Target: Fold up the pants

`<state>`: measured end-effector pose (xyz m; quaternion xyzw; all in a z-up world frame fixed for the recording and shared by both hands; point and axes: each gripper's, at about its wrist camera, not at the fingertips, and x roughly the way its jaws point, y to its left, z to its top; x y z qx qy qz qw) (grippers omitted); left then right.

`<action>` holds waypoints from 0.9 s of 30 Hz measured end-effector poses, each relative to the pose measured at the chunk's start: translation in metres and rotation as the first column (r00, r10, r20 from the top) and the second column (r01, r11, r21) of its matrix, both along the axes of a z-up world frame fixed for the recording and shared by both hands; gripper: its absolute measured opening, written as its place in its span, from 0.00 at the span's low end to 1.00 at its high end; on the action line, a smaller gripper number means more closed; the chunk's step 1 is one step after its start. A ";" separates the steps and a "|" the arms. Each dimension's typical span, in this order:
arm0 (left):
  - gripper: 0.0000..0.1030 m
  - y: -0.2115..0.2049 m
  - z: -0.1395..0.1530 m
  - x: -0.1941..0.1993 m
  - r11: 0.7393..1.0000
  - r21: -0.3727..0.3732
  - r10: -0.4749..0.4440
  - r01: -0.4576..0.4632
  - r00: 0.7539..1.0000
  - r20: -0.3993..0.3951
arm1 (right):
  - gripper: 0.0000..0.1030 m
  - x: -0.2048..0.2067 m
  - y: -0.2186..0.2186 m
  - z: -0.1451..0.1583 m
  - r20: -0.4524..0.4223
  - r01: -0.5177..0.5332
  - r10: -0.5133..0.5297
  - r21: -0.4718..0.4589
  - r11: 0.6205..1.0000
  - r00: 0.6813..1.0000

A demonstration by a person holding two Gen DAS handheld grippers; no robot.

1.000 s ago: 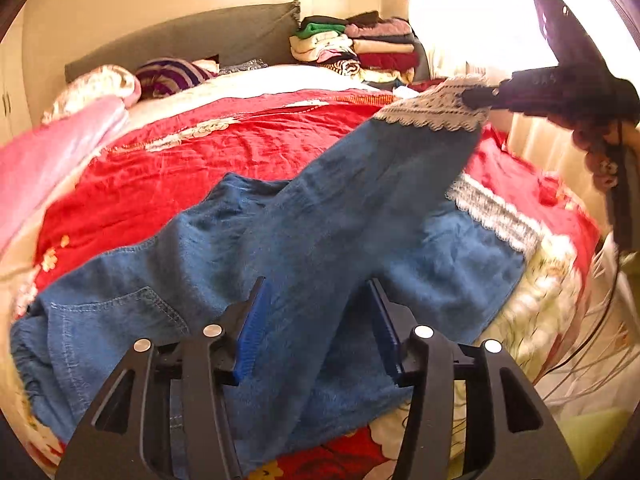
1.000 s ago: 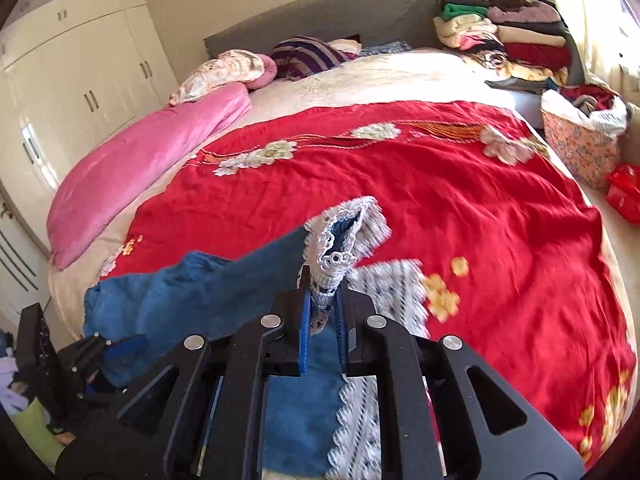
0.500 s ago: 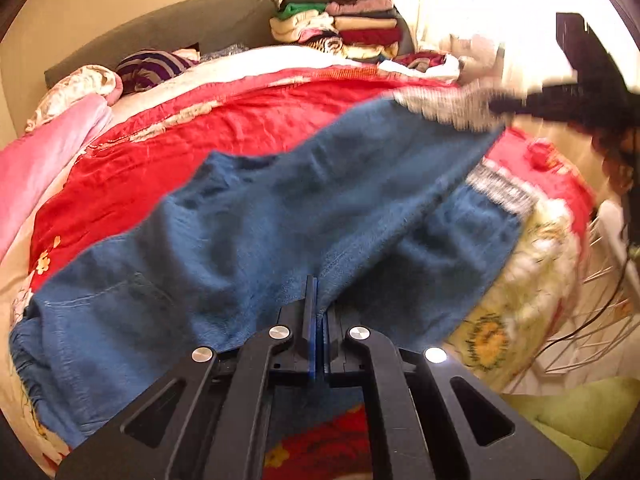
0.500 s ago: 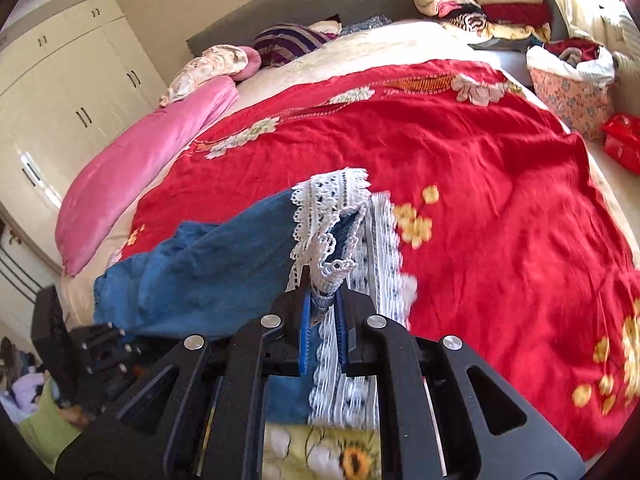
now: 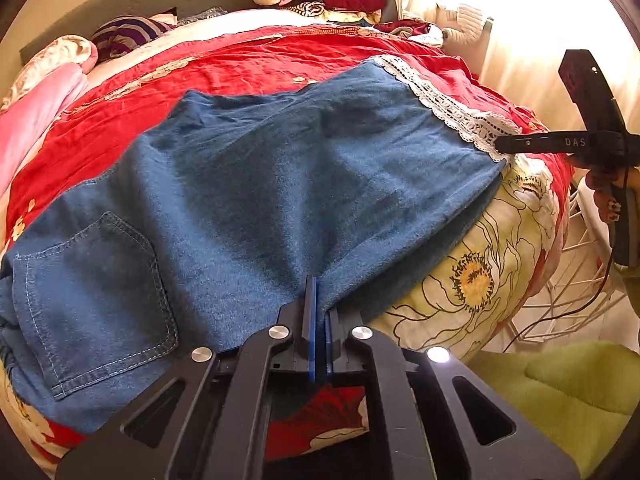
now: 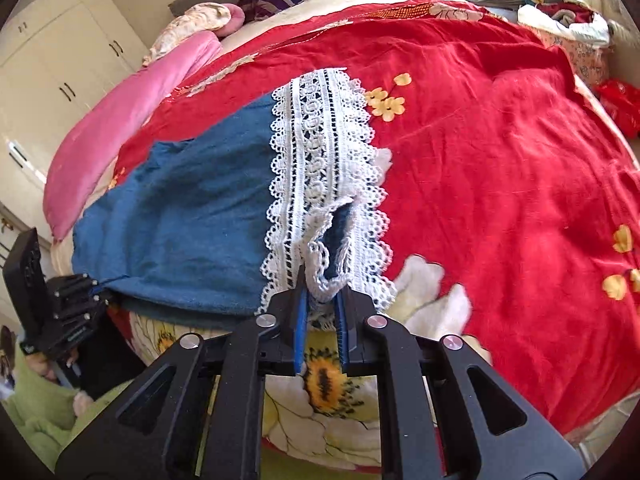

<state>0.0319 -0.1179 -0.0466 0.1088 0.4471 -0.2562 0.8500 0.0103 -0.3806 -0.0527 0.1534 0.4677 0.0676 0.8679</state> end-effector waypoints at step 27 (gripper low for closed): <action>0.80 0.205 0.036 0.013 0.754 -0.193 0.632 -0.628 0.774 -0.049 | 0.38 0.023 0.054 -0.005 0.047 -0.093 0.103 -0.178 0.980 0.994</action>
